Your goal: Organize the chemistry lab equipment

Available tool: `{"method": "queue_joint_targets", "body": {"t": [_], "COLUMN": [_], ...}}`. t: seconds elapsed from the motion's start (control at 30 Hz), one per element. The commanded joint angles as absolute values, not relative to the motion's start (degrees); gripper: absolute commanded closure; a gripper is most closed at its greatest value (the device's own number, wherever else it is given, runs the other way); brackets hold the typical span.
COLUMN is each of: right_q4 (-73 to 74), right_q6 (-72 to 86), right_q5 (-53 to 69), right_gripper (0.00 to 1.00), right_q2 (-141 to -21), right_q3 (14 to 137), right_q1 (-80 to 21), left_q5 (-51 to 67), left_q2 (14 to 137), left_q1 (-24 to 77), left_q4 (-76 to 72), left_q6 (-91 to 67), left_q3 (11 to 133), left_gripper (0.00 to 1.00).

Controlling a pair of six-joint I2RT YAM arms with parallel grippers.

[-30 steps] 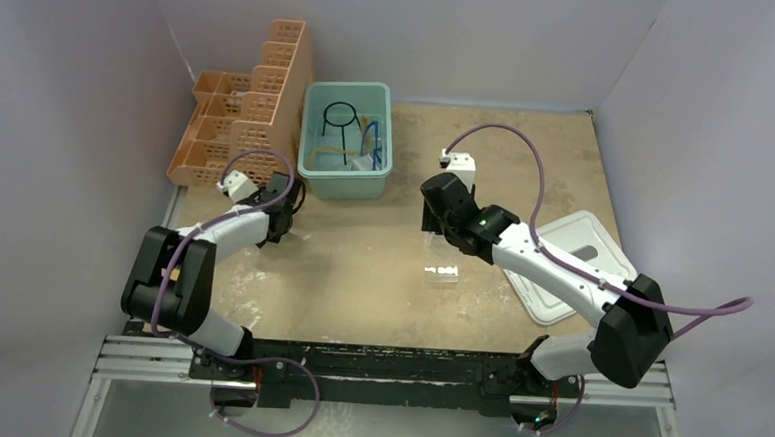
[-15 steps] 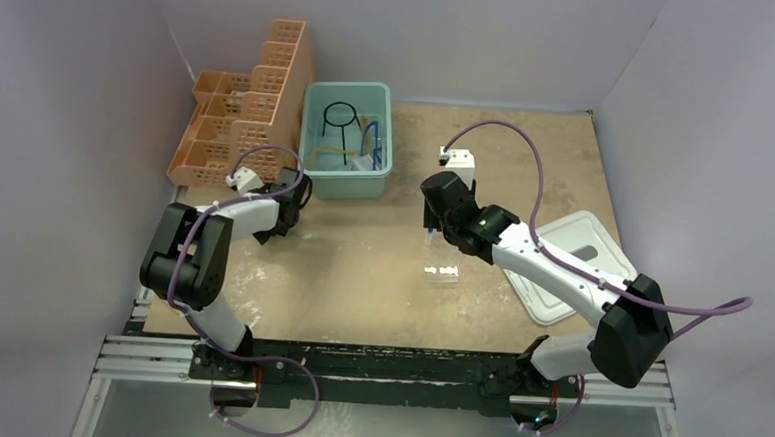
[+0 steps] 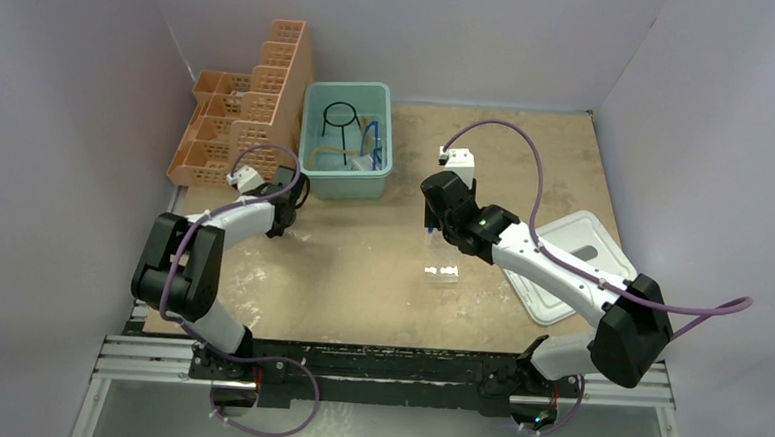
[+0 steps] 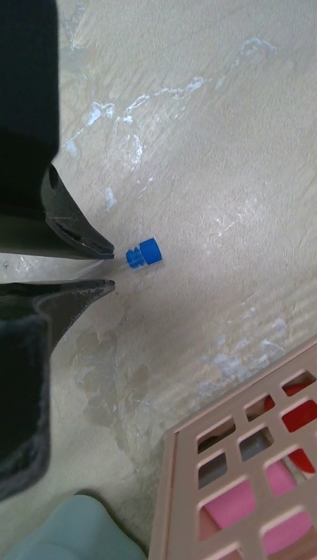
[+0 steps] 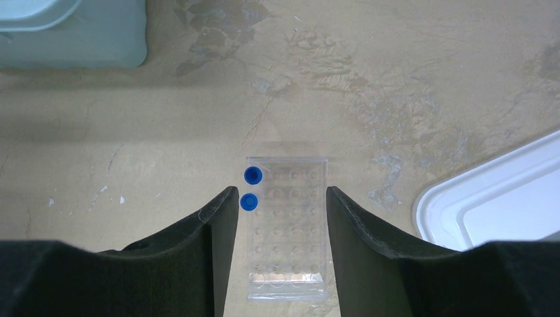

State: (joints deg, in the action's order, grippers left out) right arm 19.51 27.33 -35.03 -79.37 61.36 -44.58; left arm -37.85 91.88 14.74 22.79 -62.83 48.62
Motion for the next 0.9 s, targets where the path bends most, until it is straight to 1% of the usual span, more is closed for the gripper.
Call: {"method": "queue_joint_targets", "body": {"t": [0.0,0.07,0.27,0.43,0.47,0.5,0.6,0.63,0.73,0.87], "right_q4": [17.87,17.95,18.08,18.46,18.53,18.62,18.91,18.85,17.48,14.05], "right_q6": [26.94,27.11,27.58,27.92,28.09,28.24,28.46,28.48,26.77,25.17], "right_q5": [-36.39,-36.26,-35.77,-35.77,-35.77,-35.77,-35.49,-35.01,-29.93,-20.49], "right_gripper": [0.46,0.46,0.46,0.46,0.46,0.46,0.46,0.46,0.46,0.45], "right_q2": [-78.84,-78.71,-78.18,-77.71,-77.59,-77.54,-77.27,-77.18,-76.91,-75.18], "right_q3": [61.97,61.68,61.09,60.83,60.72,60.73,60.73,60.73,60.84,60.34], "right_q1": [-44.4,-44.4,-44.38,-44.38,-44.31,-44.36,-44.39,-44.36,-44.38,-43.75], "left_q5": [-30.88,-29.48,-28.94,-27.9,-27.82,-27.66,-27.55,-27.84,-29.6,-32.83], "left_q2": [89.51,88.98,89.53,90.53,90.59,90.73,91.01,90.79,88.07,81.47], "left_q1": [14.87,15.38,15.82,16.03,16.12,16.17,16.69,17.12,19.94,29.73], "left_q4": [20.04,19.74,20.21,21.03,21.15,21.24,21.25,21.23,21.42,18.9], "left_q6": [-60.29,-60.48,-60.49,-60.38,-60.31,-60.1,-58.81,-58.35,-56.96,-56.53], "left_q3": [46.56,45.42,44.16,44.42,44.33,44.32,44.59,44.71,45.06,43.81], "left_gripper": [0.85,0.85,0.7,0.68,0.69,0.73,0.87,0.89,0.91,0.91]}}
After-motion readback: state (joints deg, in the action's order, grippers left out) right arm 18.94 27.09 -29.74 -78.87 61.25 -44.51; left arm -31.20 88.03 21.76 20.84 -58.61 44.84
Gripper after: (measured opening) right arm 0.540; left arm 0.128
